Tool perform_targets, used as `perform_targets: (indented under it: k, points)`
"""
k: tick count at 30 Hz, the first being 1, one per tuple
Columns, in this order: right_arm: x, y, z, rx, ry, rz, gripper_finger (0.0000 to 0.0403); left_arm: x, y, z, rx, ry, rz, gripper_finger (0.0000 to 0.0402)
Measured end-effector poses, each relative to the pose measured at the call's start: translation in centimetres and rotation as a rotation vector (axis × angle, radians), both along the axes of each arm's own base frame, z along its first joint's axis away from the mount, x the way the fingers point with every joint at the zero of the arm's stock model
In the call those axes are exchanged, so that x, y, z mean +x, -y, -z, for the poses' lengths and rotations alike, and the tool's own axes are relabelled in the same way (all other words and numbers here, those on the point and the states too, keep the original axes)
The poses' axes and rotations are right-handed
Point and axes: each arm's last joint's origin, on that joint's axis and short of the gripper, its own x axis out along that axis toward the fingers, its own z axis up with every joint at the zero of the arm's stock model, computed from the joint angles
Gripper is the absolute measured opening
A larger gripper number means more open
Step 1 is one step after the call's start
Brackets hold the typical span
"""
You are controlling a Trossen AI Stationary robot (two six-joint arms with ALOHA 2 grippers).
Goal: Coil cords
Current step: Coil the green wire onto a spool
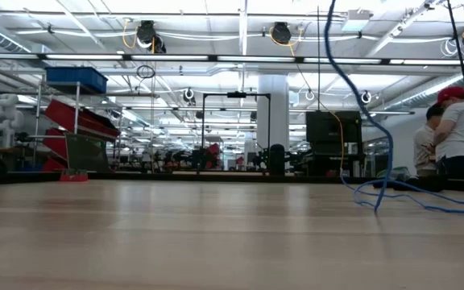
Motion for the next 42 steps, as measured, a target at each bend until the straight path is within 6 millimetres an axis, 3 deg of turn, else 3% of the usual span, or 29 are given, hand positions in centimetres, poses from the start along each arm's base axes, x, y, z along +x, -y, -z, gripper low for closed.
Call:
perform_targets:
  k: [5, 18, 22, 32, 35, 42]
  points:
    - [-0.1, 0.0, -0.1, -0.009, 0.007, 0.001, 0.0021, 0.0, 0.0, 0.0, 0.0, 0.0, 0.0, 0.0006]
    - [0.0, 0.1, -0.2, -0.029, 0.027, 0.027, 0.0111, 0.0, 0.0, 0.0, 0.0, 0.0, 0.0, 0.0006]
    - [0.0, 0.1, -0.3, -0.033, 0.027, 0.025, 0.0105, 0.0, 0.0, 0.0, 0.001, -0.001, 0.0, 0.0006]
    - [-0.2, -0.2, -0.3, -0.031, 0.026, 0.013, 0.0034, 0.0, 0.0, 0.0, 0.002, -0.003, 0.0, 0.0006]
    - [-0.5, -0.5, -0.3, -0.044, 0.022, -0.002, 0.0041, 0.0, 0.0, 0.0, 0.002, -0.003, 0.001, 0.0006]
    - [-1.1, -1.1, -0.4, -0.068, 0.052, 0.014, 0.0096, 0.0, 0.0, 0.0, 0.002, -0.003, 0.001, 0.0006]
